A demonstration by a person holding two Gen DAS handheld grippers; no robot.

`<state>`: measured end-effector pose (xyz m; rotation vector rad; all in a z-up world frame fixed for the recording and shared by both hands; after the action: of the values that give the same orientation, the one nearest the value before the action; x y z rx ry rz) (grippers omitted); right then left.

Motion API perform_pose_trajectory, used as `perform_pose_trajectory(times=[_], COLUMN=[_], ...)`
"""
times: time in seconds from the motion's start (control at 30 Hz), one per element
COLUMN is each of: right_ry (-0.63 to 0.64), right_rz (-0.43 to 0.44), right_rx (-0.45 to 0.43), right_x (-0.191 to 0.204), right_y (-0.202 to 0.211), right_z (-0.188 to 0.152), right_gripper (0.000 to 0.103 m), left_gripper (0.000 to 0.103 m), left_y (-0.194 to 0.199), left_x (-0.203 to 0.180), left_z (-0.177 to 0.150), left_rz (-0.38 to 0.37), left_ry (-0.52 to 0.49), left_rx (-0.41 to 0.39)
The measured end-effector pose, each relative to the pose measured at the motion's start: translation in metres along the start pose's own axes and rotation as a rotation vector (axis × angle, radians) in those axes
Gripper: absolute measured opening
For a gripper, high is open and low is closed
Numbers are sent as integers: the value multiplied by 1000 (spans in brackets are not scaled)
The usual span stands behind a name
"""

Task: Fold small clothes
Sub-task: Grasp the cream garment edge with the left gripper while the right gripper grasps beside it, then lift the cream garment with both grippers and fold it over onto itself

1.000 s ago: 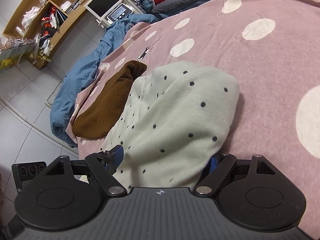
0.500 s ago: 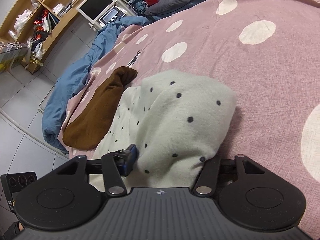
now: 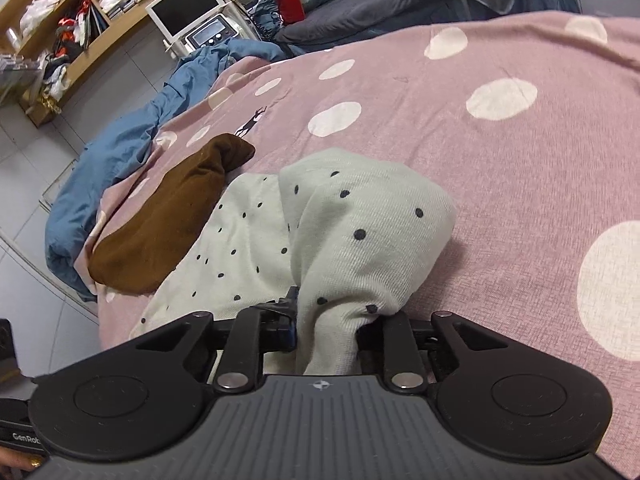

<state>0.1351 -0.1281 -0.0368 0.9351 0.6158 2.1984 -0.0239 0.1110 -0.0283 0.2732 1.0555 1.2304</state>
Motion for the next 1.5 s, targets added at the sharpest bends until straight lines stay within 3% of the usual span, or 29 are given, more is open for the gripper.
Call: perform_pose_trajectory(times=[0.13,0.33,0.73,0.9,1.07,1.2,1.33,1.5], right_ry=[71,195,311,392,410,348,283,258], right_rz=[-27,-28,108,195,281,328,329,246], right_rx=[-18,-78,-173,-212,-215,-166,-84,-8], right_x=[13,43,112,149,181,193,192,186], right_y=[7,27,47,40,7,-40,-98,-148], right_z=[5,22,75,101,137,160,164,151], right_gripper=[26,23,23,23,23,23,23,23], left_gripper=[23,20,20,20,20,20,20,20], left_y=[6,26,108,141,168,173,153,121], left_x=[-6,-13,-6,6,33,66,96,123], left_z=[2,6,31,50,74,95,115,119], left_rz=[14,21,31,83,170,242,368,370], left_ry=[-31,-65,-73,-77,-55,-1,8,55], left_rx=[-6,-45,-229,-320,-415,-443,-427,-356])
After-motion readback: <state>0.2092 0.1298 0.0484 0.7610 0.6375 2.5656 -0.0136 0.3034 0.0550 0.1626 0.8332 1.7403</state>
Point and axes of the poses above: each gripper's, at about its wrist camera, not at the fingertips, and y roughly against the way its jaws point, x to its left, z to its top, the point moved 2 cm from there along -y, roughly the way its jaws point, and after that the axes turned 4 degrees about y, right-handed, at the moved point
